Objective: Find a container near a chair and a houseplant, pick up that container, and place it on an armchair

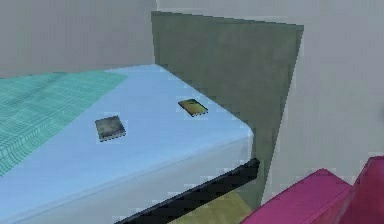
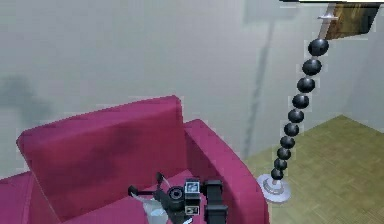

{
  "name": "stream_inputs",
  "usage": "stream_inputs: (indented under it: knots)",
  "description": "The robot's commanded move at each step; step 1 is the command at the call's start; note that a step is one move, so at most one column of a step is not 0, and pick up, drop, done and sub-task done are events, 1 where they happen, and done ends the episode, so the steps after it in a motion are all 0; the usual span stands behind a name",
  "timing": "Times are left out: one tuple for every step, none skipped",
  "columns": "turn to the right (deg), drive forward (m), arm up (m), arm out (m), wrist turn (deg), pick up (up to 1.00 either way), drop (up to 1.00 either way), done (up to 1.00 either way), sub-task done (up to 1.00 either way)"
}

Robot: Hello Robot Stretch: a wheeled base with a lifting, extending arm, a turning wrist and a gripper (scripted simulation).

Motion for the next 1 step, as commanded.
stream_inputs:
  knots:
    - [0.0,0.00,0.00,0.00,0.0,0.00,0.00,1.00,0.00]
